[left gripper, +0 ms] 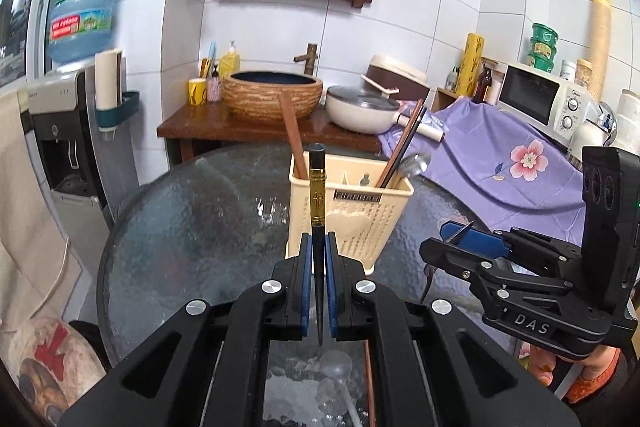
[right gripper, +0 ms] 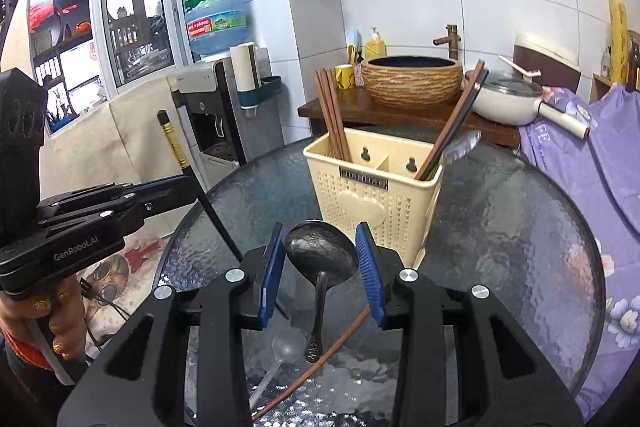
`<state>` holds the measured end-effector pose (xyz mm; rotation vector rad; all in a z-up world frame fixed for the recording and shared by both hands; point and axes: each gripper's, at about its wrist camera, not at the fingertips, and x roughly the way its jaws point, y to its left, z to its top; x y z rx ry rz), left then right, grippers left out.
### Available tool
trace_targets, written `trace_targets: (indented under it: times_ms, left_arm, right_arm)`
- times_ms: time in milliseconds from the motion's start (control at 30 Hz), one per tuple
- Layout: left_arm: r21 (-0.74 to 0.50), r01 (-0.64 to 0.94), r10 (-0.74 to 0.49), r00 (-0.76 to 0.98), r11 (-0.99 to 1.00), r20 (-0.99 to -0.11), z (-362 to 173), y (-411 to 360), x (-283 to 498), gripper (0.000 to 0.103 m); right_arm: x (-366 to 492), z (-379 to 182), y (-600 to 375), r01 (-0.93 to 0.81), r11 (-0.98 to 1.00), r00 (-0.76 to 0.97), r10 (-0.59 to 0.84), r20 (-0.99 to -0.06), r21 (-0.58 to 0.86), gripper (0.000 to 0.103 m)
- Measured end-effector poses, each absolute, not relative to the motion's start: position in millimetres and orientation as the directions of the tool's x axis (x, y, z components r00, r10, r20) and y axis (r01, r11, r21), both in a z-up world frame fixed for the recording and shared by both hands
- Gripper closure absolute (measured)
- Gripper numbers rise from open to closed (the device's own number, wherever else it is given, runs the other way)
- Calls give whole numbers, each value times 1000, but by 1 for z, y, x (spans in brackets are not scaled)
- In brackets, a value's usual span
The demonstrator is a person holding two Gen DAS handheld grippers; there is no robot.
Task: Organize utensils
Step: 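Lift the chopstick and spoon and lower both into the cream holder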
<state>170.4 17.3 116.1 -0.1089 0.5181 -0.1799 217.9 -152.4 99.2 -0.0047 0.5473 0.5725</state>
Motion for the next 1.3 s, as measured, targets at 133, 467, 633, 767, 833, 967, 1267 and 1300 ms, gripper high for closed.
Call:
trace_targets:
  times_ms: [133, 467, 633, 767, 833, 967, 1267, 1300]
  left_arm:
    - [-144, 152, -201, 870, 978, -449, 136, 16, 174, 97]
    - [-156, 178, -224, 902, 972, -368, 208, 12, 208, 97]
    - [-175, 159, -209, 923, 972, -322, 243, 12, 231, 97]
    - [-181, 125, -176, 938, 975, -298, 256, 8, 255, 97]
    - [-172, 91, -140, 942, 981, -305, 249, 4, 269, 97]
    - [-158, 40, -93, 933, 987, -347, 217, -1, 295, 97]
    - [-177, 7, -92, 871, 984, -482, 137, 6, 318, 97]
    - [-178, 5, -93, 867, 984, -490, 131, 7, 318, 97]
  right_arm:
    - [224, 113, -154, -517, 844, 712, 515, -477, 140, 66]
    - [261, 182, -163, -491, 857, 770, 512, -380, 159, 66]
    - [286, 216, -165, -447, 884, 826, 467, -315, 138, 66]
    - [308, 226, -163, -398, 912, 872, 410, -266, 101, 66]
    - [319, 217, -158, -376, 923, 885, 383, -264, 78, 66]
    - [336, 181, -151, -355, 932, 885, 359, -295, 71, 66]
    - [344, 111, -145, -354, 934, 863, 348, -366, 53, 66]
    - [343, 108, -144, -359, 932, 861, 349, -370, 46, 66]
